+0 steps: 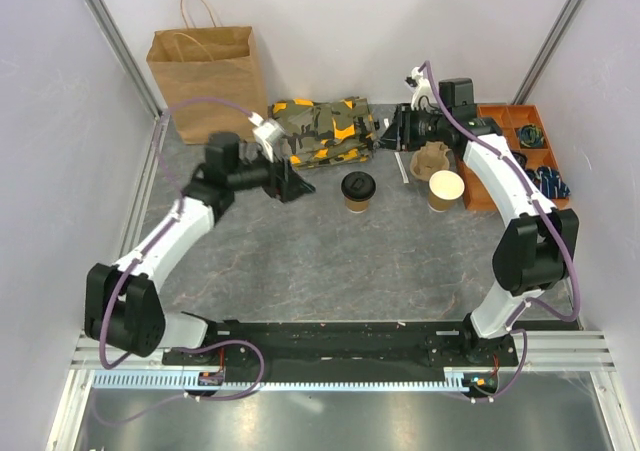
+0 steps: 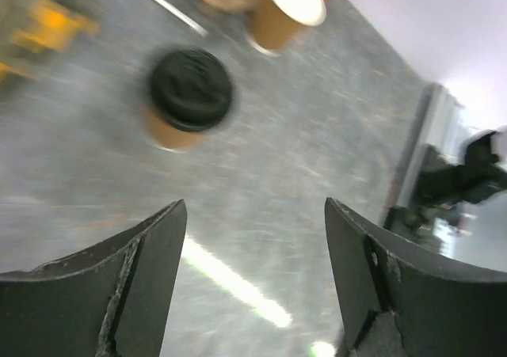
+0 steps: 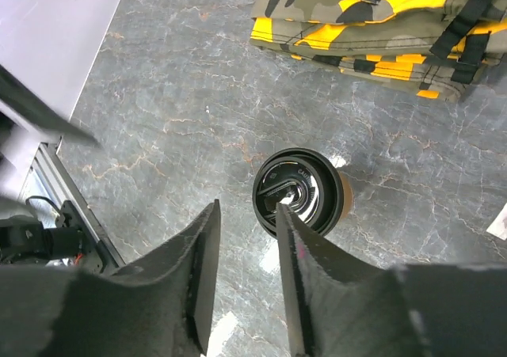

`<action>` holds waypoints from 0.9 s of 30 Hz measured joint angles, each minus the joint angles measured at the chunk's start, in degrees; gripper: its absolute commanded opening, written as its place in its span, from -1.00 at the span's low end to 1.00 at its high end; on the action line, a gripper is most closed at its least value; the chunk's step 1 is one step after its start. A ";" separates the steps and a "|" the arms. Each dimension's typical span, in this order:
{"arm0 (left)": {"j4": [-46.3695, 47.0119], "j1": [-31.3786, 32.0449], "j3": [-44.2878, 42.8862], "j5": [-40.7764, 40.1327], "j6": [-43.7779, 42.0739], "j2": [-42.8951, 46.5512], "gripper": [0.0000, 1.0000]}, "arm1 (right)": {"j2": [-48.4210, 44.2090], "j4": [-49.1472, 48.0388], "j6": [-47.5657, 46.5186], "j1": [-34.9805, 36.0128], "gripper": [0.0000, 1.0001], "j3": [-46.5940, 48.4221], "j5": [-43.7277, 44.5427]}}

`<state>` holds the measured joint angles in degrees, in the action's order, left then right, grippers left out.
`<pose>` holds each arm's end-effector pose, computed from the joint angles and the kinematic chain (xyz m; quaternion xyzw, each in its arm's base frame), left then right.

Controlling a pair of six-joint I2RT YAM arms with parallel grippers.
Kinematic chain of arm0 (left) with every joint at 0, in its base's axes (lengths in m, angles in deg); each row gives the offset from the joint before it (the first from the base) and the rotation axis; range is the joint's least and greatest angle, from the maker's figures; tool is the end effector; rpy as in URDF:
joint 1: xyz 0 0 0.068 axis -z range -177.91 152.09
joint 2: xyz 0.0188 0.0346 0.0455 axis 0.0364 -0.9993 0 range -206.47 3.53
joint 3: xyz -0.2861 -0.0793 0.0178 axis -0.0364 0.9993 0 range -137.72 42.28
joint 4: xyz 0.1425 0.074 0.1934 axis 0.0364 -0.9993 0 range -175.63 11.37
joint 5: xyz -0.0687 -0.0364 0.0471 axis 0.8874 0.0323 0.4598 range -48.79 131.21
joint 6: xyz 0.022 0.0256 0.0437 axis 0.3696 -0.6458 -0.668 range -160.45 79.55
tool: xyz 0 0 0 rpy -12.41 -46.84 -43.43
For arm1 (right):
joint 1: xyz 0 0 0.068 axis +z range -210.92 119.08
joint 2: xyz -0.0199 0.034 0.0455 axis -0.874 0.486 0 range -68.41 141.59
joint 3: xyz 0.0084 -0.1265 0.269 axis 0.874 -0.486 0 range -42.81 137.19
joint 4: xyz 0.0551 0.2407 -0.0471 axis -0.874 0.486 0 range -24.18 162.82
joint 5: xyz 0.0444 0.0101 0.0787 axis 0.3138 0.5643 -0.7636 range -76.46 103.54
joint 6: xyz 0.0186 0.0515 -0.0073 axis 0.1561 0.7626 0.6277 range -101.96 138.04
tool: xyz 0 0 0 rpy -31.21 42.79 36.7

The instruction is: Pack the takeout coffee

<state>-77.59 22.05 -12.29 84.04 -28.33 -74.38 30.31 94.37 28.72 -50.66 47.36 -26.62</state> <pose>0.2660 -0.1238 0.3202 0.2558 0.7575 -0.4347 0.4146 0.3759 0.0927 0.3620 -0.1499 0.8415 0.3783 0.3554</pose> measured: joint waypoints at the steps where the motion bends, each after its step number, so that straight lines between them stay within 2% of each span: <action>1: -4.20 -2.49 -2.95 1.03 -3.19 0.39 0.58 | -0.26 0.07 -0.22 0.00 -0.09 0.00 0.07; 5: -14.25 -11.08 -11.58 3.15 -12.55 0.63 0.62 | -0.61 0.48 -1.42 0.09 -0.01 0.00 1.01; 8: -18.08 -14.08 -15.63 3.96 -16.50 0.66 0.62 | -0.61 1.29 -2.89 0.07 -0.01 0.00 3.15; 18: -19.50 -14.38 -16.90 8.00 -17.09 0.59 0.76 | -0.59 6.69 -12.15 0.07 0.00 2.29 19.28; 27: -18.47 -14.38 -13.35 8.55 -14.95 0.66 0.80 | 0.17 10.03 -15.28 0.07 -0.01 2.58 25.09</action>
<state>-96.06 7.67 -25.64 92.59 -43.28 -73.72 30.48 104.40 13.44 -50.60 49.94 -1.53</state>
